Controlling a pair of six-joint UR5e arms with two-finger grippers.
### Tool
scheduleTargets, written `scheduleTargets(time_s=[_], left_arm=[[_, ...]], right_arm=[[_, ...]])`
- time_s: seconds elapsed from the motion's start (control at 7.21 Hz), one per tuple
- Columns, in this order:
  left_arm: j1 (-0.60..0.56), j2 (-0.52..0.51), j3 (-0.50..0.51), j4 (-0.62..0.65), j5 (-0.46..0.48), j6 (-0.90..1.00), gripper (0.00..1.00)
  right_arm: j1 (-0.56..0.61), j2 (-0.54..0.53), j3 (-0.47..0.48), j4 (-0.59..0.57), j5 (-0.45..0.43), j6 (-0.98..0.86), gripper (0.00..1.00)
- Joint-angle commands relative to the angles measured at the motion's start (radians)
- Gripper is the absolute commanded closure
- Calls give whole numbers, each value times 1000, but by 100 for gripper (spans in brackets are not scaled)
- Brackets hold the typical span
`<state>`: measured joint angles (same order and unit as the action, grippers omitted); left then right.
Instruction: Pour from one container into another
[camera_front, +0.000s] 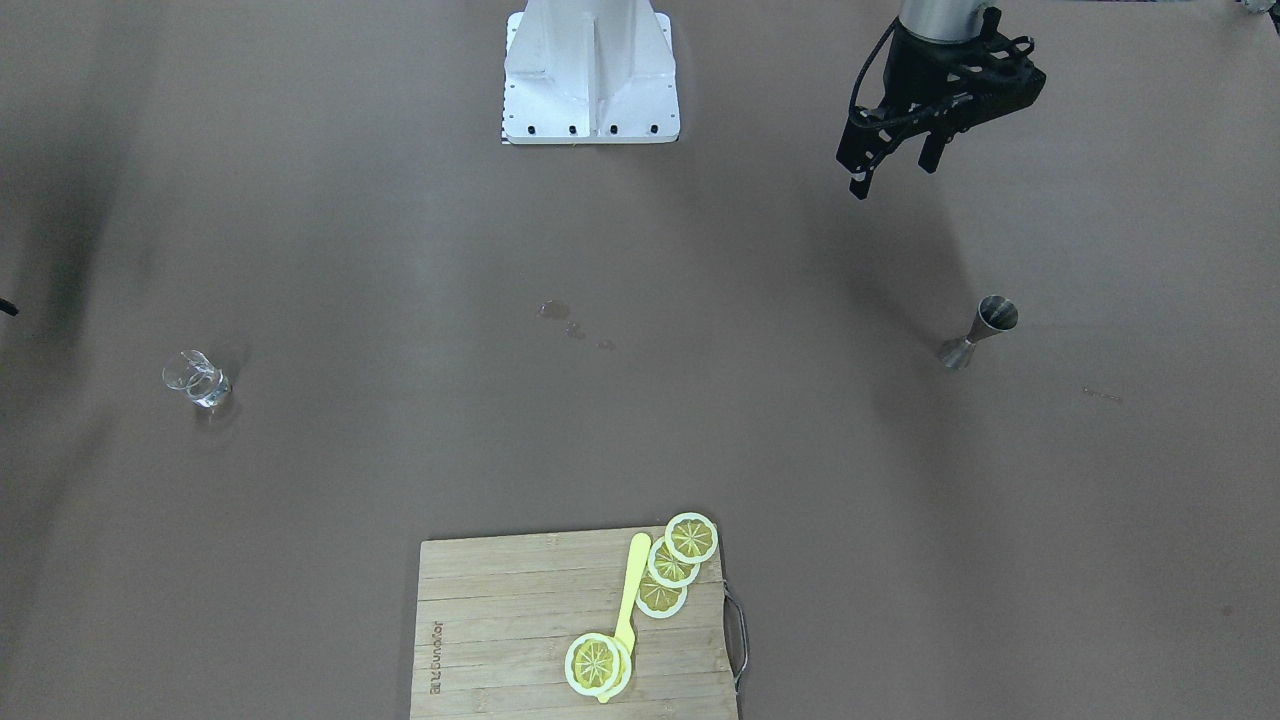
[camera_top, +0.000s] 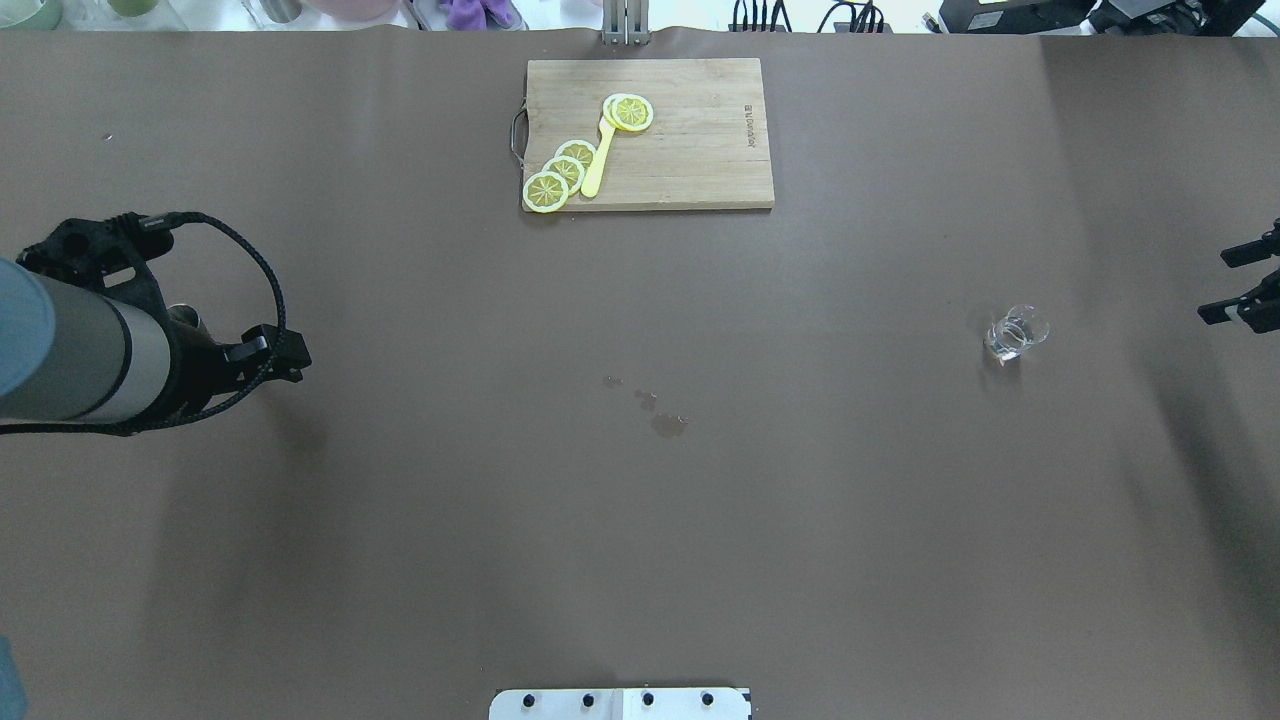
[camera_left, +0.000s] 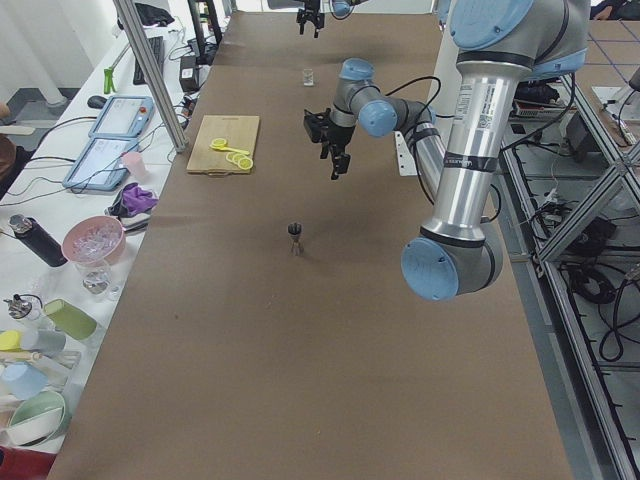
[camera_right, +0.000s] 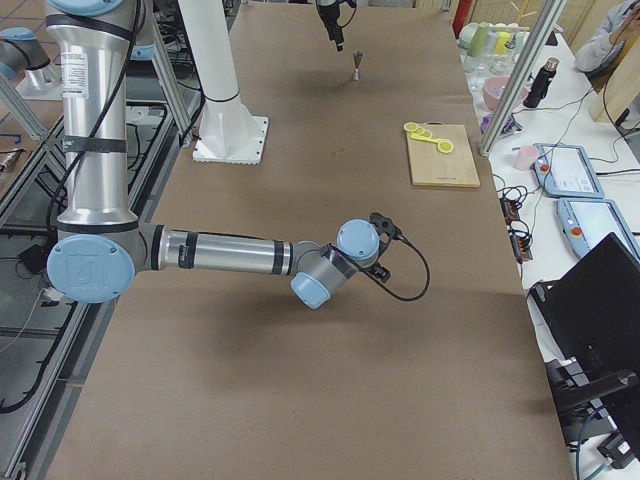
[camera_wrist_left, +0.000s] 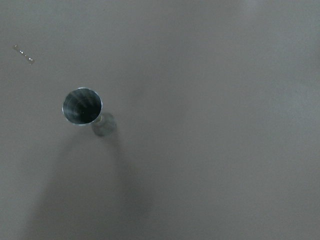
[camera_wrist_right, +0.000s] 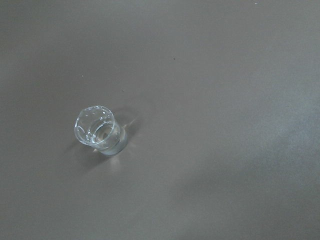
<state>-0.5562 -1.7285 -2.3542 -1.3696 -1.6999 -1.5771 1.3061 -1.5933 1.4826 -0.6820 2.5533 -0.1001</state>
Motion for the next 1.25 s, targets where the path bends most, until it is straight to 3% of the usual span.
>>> scheduleTargets(time_s=[0.0, 0.28, 0.69, 0.97, 1.11], left_arm=[[155, 102, -59, -15, 167, -99, 1], [220, 202, -59, -115, 329, -110, 1], [283, 248, 5, -175, 654, -130, 1], [340, 239, 100, -175, 874, -133, 1], [355, 221, 127, -178, 899, -135, 1]], right_arm=[[-17, 27, -24, 12, -21, 53, 0], [-33, 94, -109, 21, -18, 53, 0], [-62, 104, -123, 77, -48, 53, 0], [-109, 95, -102, 139, -151, 54, 0], [-143, 93, -91, 174, -209, 56, 0]])
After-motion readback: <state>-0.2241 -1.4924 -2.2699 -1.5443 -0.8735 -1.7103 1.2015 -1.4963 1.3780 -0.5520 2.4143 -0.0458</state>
